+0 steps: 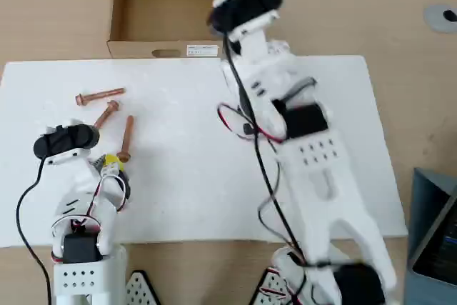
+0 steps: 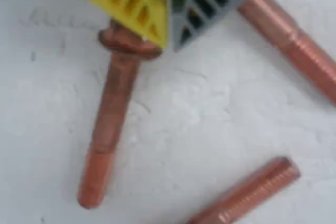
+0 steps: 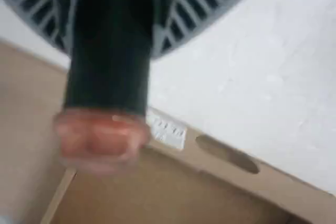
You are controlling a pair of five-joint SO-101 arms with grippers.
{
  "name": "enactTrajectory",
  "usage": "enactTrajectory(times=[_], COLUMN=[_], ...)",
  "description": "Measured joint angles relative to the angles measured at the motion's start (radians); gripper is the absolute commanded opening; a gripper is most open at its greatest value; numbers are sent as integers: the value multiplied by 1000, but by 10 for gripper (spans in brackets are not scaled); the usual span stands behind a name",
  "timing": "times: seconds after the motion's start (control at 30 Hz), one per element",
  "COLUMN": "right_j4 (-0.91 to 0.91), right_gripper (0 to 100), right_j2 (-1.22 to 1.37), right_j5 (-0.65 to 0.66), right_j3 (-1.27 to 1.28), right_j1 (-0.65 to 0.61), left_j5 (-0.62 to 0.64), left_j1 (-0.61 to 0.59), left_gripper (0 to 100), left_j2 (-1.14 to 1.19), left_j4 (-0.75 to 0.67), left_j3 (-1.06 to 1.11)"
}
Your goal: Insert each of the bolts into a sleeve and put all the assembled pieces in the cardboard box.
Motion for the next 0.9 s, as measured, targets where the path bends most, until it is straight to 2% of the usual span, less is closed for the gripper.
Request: enactTrajectory(times=[0.4,0.9], right_j4=[-245,-242], right_gripper=[9,12], right_j2=[503,1060], right_j5=[186,232], right_j3=[-315,-884], right_j1=[0,-3], left_j5=[0,0], left_j1=[0,0], left_gripper=[3,3], left_j2=[0,0], left_j4=[0,0], left_j3=[0,0])
